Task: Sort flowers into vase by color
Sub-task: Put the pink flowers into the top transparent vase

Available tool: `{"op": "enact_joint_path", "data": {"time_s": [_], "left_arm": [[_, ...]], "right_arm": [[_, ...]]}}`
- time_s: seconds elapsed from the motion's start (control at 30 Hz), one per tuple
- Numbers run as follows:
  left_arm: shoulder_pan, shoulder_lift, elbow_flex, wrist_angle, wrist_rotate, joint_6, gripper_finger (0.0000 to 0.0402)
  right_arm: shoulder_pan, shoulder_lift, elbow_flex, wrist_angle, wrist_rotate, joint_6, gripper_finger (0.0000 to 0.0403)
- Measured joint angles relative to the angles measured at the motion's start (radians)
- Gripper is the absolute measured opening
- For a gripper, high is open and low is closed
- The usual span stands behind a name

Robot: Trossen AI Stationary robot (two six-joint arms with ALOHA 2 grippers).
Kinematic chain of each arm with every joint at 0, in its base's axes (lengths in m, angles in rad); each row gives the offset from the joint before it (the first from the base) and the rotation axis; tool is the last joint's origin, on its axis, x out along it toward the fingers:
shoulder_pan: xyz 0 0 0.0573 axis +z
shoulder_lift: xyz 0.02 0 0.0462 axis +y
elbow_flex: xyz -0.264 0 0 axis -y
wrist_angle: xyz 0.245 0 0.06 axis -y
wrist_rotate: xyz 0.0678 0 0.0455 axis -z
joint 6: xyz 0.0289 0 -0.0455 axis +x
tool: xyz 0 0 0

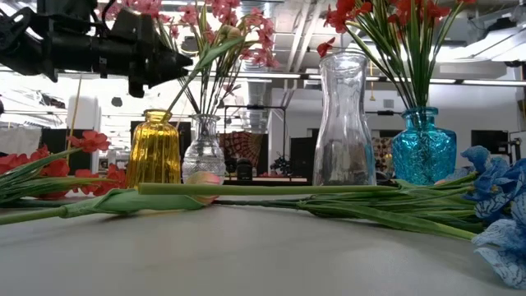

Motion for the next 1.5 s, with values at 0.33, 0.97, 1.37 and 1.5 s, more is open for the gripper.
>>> {"op": "enact_joint_path", "data": {"time_s": [0.33, 0.97, 1.37, 1.5], "left_arm": [[0.000, -0.029, 0.000, -0.009, -0.051, -0.008, 0.0068], [-0.014, -0.010, 0.185, -0.313, 0.064, 0.105, 0.0002], [-0.014, -0.009, 0.217, -0.439, 0.082, 0.035, 0.0034], [-0.014, -0.009, 0.217, -0.474, 0.091, 0.009, 0.0062]], "right_arm": [[0.000, 0.001, 0.000, 0.000, 0.000, 0.000, 0.0177], [0.000, 0.001, 0.000, -0.008, 0.000, 0.001, 0.0177], [0.000, 0.001, 0.000, -0.008, 0.000, 0.000, 0.0177], [0.004, 0.001, 0.000, -0.007, 0.000, 0.000, 0.0177]]}}
